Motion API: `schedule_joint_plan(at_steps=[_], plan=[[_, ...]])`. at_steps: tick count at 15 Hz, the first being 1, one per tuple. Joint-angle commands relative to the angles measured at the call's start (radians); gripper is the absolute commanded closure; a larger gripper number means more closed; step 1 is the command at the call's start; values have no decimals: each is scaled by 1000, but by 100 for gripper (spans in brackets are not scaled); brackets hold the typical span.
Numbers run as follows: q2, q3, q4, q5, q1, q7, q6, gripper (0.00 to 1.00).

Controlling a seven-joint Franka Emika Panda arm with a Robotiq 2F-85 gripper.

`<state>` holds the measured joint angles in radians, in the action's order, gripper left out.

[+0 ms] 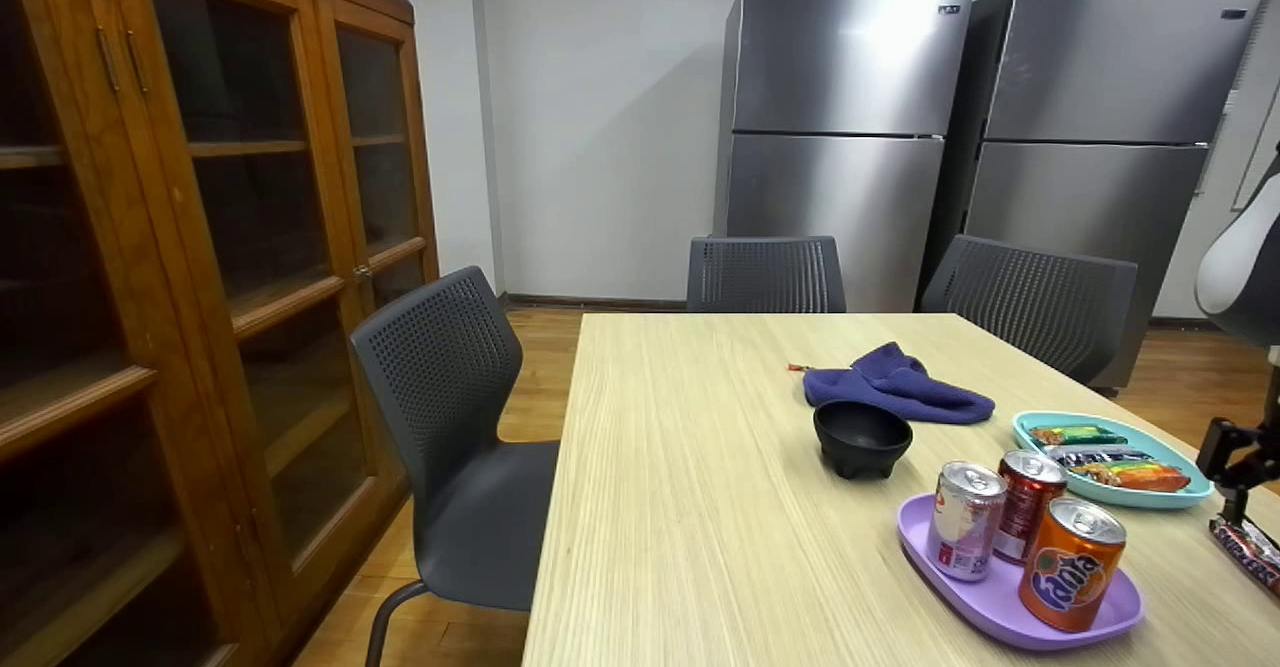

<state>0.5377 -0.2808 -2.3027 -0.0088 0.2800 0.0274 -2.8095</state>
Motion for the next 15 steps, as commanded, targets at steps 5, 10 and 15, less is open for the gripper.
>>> schedule_joint_plan(at_steps=[5, 10, 15], plan=[[91, 40, 132, 16, 30, 11, 97, 0], [141, 69, 198, 37, 59, 25, 151, 0], [173, 80, 241, 44, 77, 31, 189, 0]])
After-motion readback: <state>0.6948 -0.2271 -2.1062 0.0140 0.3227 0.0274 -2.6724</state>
